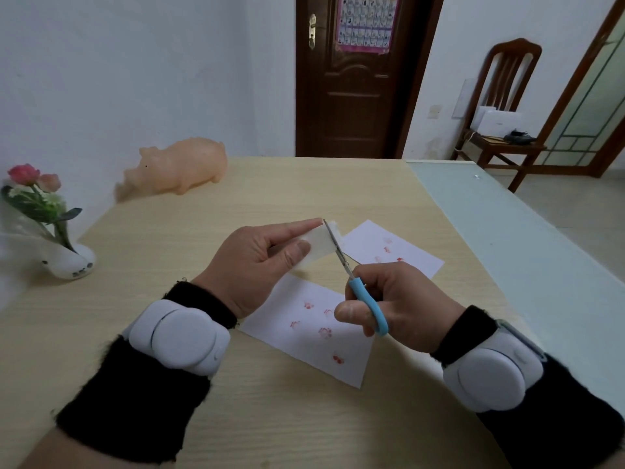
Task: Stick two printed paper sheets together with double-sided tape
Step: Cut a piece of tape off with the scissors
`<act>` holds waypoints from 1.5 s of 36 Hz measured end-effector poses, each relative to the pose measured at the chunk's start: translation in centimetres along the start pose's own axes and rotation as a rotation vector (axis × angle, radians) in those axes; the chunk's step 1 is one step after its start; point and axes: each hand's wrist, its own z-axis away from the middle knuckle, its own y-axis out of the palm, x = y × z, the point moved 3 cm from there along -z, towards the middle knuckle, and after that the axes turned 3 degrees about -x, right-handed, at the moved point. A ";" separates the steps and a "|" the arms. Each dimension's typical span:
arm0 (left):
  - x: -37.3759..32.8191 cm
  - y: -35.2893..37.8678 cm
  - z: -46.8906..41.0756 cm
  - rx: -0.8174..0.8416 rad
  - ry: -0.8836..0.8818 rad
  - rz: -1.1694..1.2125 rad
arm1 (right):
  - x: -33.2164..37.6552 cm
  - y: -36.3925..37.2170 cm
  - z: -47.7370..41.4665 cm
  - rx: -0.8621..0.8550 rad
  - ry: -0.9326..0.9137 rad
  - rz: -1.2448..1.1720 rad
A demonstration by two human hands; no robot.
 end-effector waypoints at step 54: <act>4.6 0.7 -1.4 -0.033 -0.098 -0.540 | -2.4 -2.3 -0.4 -0.254 0.016 0.243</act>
